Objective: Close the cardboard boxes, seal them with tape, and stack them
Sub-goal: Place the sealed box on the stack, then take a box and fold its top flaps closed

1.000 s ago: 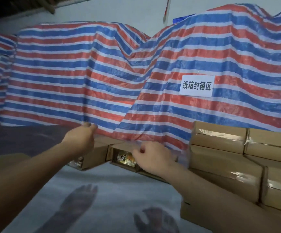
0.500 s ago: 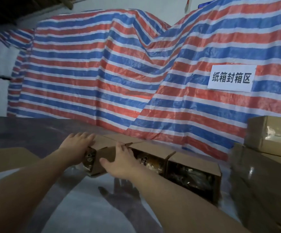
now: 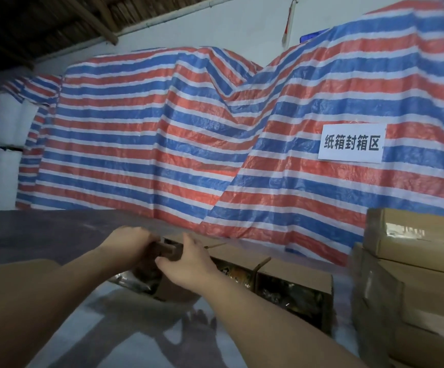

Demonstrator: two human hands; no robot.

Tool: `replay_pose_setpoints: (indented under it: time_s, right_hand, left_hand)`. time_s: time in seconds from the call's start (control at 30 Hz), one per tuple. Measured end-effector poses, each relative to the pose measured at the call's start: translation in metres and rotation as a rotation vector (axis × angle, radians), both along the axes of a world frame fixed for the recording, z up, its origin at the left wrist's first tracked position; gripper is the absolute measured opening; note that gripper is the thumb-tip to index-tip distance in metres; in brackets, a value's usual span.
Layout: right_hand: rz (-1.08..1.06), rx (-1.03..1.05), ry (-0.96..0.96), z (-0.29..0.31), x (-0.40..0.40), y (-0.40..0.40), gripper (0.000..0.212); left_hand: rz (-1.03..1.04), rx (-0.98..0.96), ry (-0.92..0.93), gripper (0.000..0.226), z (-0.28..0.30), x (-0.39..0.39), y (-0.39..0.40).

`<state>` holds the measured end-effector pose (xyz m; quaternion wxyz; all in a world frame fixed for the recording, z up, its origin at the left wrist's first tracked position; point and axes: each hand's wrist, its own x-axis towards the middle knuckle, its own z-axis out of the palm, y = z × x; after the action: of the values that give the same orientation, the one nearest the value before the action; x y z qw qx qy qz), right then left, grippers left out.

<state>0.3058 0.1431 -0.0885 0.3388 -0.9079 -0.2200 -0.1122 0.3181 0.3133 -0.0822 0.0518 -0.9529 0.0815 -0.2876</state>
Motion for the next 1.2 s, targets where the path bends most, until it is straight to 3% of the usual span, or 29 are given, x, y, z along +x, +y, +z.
replay_pose_setpoints:
  time_s: [0.13, 0.23, 0.3, 0.43, 0.67, 0.93, 1.07, 1.2]
  right_hand:
    - [0.020, 0.195, 0.116, 0.010, -0.044, -0.018, 0.020]
    - [-0.065, 0.352, 0.088, 0.020, -0.084, -0.036, 0.008]
    - [-0.131, 0.422, 0.053, 0.029, -0.110, -0.054, 0.012]
    - [-0.263, 0.426, 0.073, 0.060, -0.164, -0.108, 0.013]
    - [-0.368, 0.496, 0.278, 0.092, -0.261, -0.230, 0.020]
    - [-0.453, 0.506, 0.386, 0.059, -0.342, -0.373, 0.026]
    - [-0.523, 0.609, 0.411, 0.039, -0.365, -0.424, 0.021]
    - [-0.529, 0.731, 0.417, 0.022, -0.374, -0.447, 0.025]
  left_hand:
    - [-0.161, -0.114, 0.107, 0.013, 0.027, -0.046, -0.023]
    - [-0.253, -0.190, 0.140, 0.027, 0.044, -0.083, -0.049]
    - [-0.281, -0.146, 0.109, 0.030, 0.053, -0.107, -0.070]
    - [-0.373, -0.089, 0.161, 0.008, 0.076, -0.141, -0.122]
    - [-0.533, -0.089, 0.296, 0.016, 0.111, -0.204, -0.236]
    - [-0.725, 0.033, 0.440, 0.023, 0.084, -0.259, -0.374]
    - [-0.758, 0.151, 0.396, 0.028, 0.065, -0.272, -0.429]
    - [-0.770, 0.175, 0.506, 0.036, 0.060, -0.276, -0.459]
